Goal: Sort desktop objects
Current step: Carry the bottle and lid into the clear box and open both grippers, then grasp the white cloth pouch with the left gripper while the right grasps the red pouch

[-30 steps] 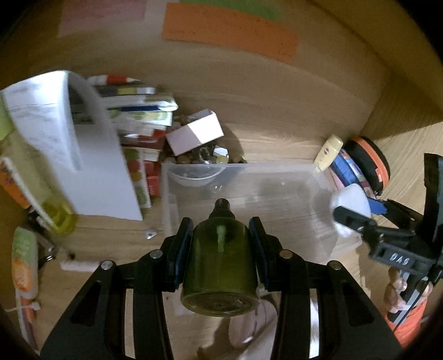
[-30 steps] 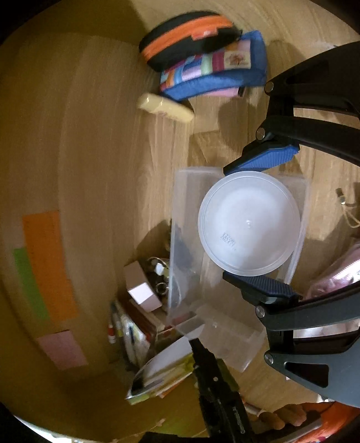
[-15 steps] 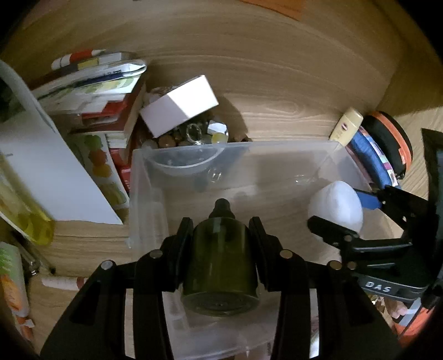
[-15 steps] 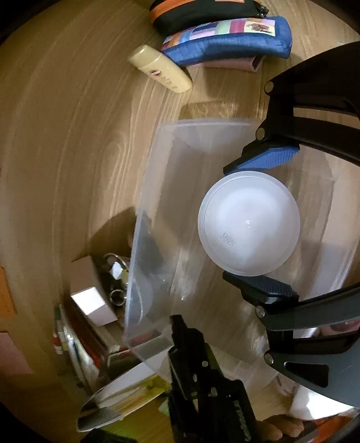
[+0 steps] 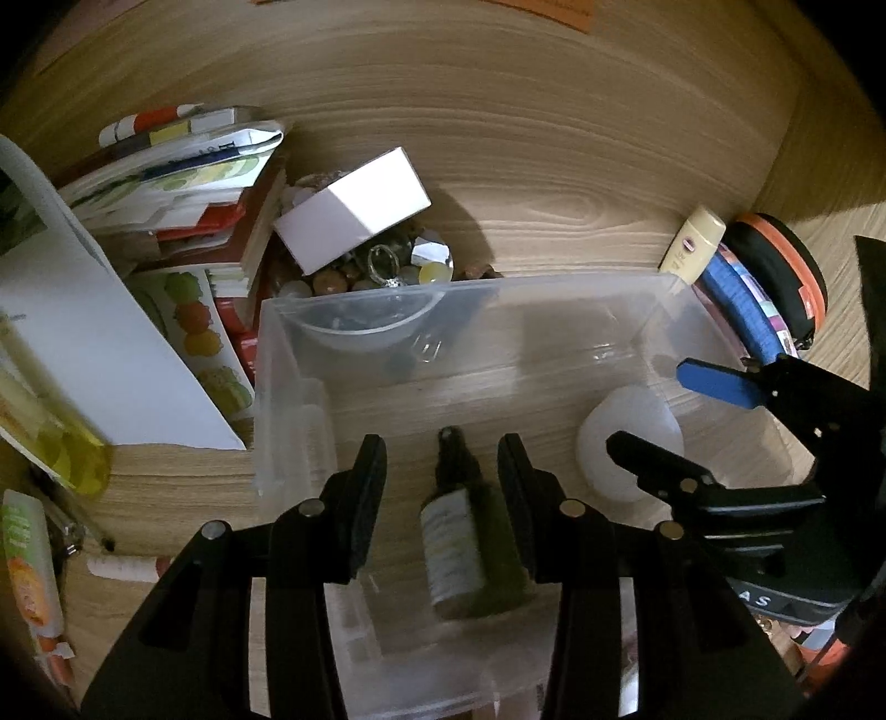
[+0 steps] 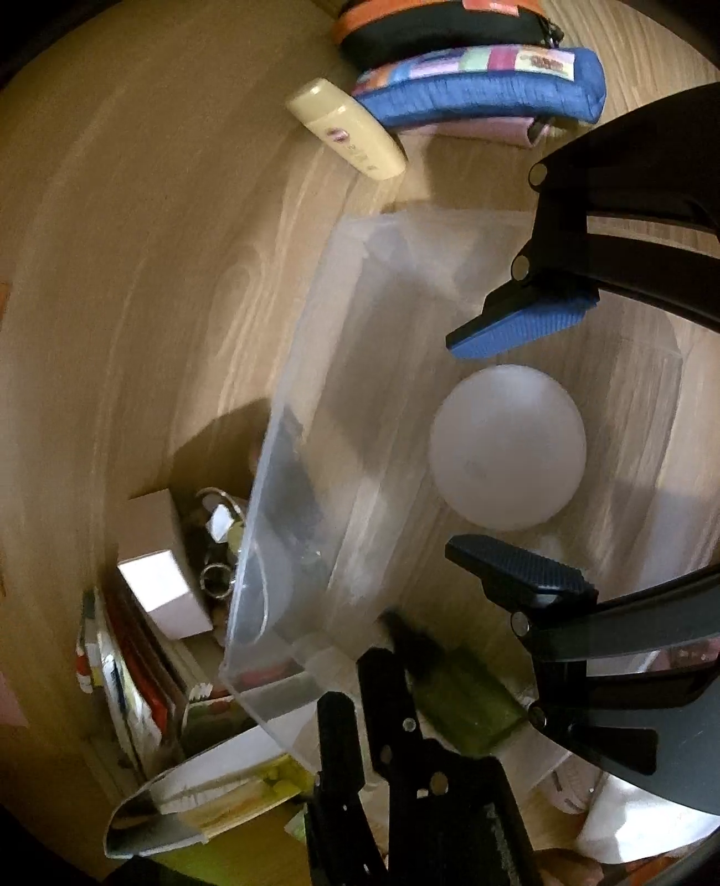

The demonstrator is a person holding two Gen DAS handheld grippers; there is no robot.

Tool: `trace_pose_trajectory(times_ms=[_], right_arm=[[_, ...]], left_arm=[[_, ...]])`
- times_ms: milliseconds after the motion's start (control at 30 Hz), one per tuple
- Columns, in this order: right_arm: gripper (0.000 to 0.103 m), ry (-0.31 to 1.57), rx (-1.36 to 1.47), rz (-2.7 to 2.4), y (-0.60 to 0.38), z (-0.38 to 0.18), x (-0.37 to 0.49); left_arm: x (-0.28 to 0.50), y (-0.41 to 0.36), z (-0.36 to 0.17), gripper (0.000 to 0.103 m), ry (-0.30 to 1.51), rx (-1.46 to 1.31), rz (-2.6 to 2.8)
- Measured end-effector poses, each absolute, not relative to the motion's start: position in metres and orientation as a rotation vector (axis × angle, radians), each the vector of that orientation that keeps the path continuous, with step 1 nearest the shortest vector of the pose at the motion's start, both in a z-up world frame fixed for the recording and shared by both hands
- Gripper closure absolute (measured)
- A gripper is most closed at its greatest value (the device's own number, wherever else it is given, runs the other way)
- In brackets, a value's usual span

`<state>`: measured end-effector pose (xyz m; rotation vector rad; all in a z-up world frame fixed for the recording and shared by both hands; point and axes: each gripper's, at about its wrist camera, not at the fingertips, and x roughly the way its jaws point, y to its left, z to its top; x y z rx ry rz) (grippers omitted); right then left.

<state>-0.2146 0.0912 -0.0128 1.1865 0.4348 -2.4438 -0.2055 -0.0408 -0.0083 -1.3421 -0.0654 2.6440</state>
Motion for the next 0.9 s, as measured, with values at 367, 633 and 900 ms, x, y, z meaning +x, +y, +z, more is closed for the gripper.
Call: trace_pose_trajectory(times_ms=[367, 633, 900], right_arm=[[0.038, 0.393, 0.980, -2.590, 0.122, 0.026, -0.169], [0.013, 0.379, 0.875, -2.686, 0.151, 0.040, -0.126], [0.012, 0.373, 0.944, -2.666, 0.177, 0.033, -0.089]], left_arm=[[-0.151, -0.041, 0.043, 0.021, -0.038, -1.041, 2.804], [-0.098, -0.048, 0.061, 0.005, -0.058, -0.933, 2.845], [-0.073, -0.040, 0.038, 0.004, -0.069, -1.159, 2.734]])
